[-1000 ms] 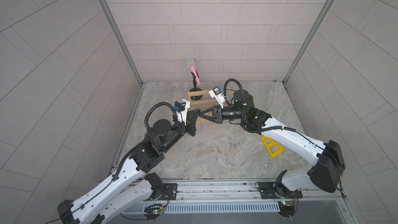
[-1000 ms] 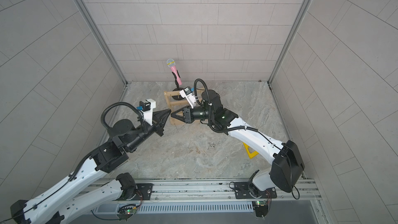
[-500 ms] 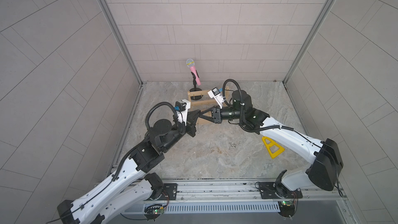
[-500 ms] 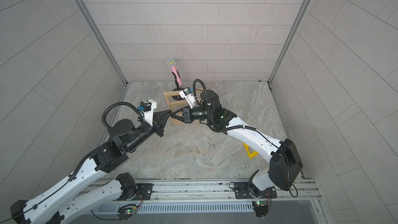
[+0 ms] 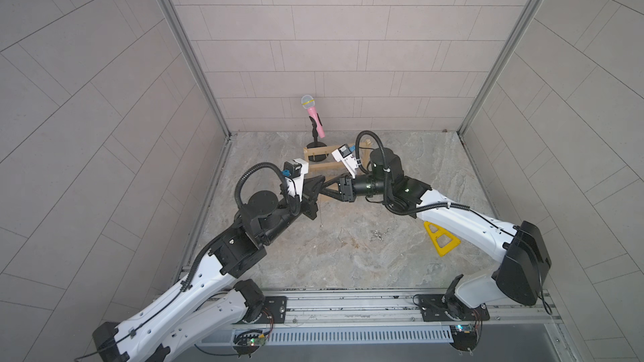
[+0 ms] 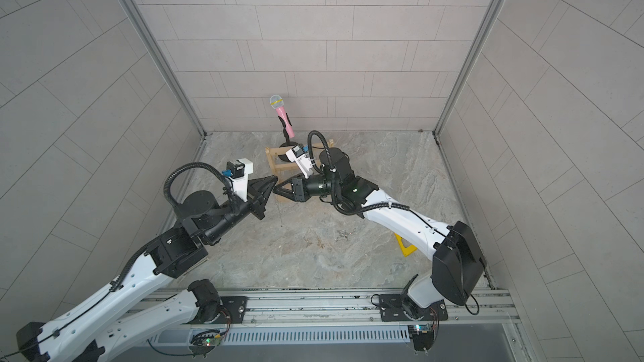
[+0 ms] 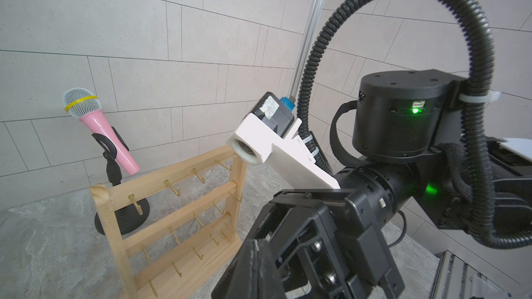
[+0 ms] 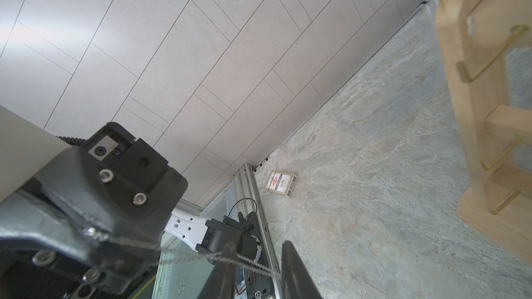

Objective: Hang the necklace on the jewelry display stand
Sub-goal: Pick up the necklace from the center of the board.

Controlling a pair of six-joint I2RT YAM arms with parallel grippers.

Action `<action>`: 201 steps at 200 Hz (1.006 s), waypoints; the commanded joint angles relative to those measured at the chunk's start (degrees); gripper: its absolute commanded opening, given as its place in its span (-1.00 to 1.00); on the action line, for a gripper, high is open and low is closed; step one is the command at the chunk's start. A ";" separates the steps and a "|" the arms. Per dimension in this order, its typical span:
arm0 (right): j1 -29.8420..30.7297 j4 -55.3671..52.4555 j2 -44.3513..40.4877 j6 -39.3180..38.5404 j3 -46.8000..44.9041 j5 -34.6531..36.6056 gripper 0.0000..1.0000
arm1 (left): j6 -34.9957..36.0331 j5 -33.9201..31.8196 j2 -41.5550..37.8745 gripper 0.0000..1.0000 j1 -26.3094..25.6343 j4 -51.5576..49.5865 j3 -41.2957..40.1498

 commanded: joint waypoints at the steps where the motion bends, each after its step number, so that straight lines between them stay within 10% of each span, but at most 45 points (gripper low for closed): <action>1: 0.21 0.44 0.28 -0.90 0.73 0.86 -0.42 | 0.24 0.48 -0.59 -1.00 -0.03 1.30 2.43; 201: 0.64 -5.64 -4.18 -7.12 1.45 11.58 -0.96 | 0.60 -0.67 -1.29 -1.00 1.06 -1.69 3.18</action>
